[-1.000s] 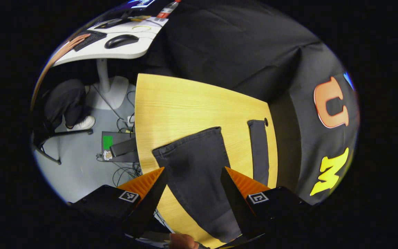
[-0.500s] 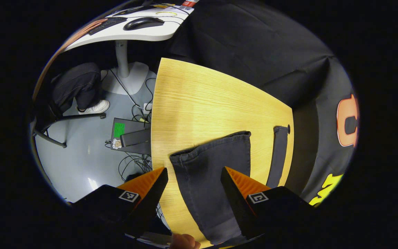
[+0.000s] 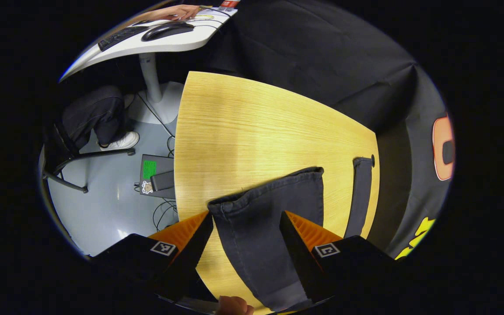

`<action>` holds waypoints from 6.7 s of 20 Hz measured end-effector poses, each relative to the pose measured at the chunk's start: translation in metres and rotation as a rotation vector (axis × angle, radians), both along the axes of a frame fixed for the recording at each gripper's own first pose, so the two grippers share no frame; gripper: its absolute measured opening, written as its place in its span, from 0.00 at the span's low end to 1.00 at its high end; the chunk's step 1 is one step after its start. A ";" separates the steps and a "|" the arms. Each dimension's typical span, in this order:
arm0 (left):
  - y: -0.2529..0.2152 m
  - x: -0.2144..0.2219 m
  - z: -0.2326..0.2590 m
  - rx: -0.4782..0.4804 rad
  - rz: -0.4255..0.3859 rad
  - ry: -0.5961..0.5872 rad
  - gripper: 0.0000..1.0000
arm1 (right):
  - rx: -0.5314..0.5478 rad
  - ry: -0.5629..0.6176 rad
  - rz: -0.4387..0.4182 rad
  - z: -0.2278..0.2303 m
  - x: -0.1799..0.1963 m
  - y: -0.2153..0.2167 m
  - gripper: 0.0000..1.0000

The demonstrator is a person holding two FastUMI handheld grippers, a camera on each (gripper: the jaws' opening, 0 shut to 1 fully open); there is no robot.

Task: Grasp the waist and the cuffs of the jeans and fold them to make the two legs overlap; first hold the waist and fold one-third of the jeans toward the cuffs, then hold the cuffs and fold the remaining one-third in the same direction to finish folding.

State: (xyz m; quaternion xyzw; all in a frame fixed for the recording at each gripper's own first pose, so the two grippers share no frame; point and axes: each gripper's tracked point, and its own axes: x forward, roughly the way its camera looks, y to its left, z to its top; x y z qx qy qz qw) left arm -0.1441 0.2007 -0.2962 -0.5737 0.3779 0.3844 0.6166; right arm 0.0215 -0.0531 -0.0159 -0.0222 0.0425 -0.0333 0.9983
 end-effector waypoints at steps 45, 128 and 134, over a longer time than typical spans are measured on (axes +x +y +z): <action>0.009 0.003 -0.011 -0.117 0.082 -0.056 0.11 | 0.755 1.106 -0.678 -0.299 -0.025 -0.278 0.60; 0.010 0.477 0.134 0.679 -0.593 -0.525 0.92 | 0.862 0.486 -0.137 -0.196 0.309 -0.137 0.90; -0.019 0.462 0.151 0.893 -0.818 -0.657 0.94 | 0.613 0.532 0.005 -0.170 0.264 -0.089 0.98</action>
